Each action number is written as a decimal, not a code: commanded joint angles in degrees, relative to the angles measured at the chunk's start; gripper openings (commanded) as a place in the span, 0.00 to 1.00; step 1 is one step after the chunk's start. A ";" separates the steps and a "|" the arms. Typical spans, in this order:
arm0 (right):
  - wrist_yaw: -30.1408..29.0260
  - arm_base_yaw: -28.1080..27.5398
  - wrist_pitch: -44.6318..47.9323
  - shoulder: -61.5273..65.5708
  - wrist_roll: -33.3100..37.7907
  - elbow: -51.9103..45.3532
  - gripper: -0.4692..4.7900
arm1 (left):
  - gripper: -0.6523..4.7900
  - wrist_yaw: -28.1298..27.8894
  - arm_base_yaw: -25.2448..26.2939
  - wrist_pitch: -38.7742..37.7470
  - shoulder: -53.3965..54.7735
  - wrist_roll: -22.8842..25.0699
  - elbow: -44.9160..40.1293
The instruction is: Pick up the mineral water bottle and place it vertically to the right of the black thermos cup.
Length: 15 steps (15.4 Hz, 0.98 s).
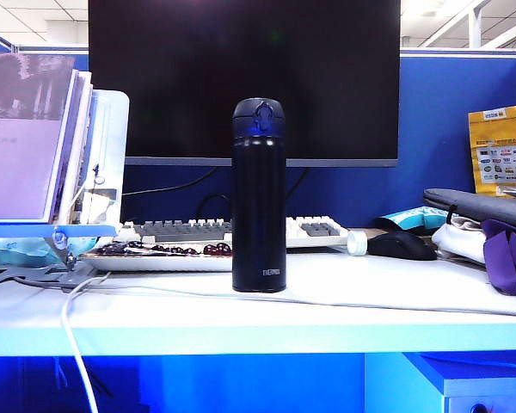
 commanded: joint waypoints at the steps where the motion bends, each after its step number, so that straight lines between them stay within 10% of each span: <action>1: -1.66 0.11 0.81 -0.33 0.07 0.20 1.00 | 0.17 1.64 0.04 2.89 -0.68 -0.44 0.57; 11: -3.23 -0.02 0.76 -2.51 0.46 0.22 1.00 | 0.17 4.61 0.07 1.60 -0.79 -0.44 0.55; 15: -3.96 -0.02 0.79 -3.32 2.67 0.22 0.76 | 0.17 5.97 0.07 0.24 -0.76 -0.44 0.55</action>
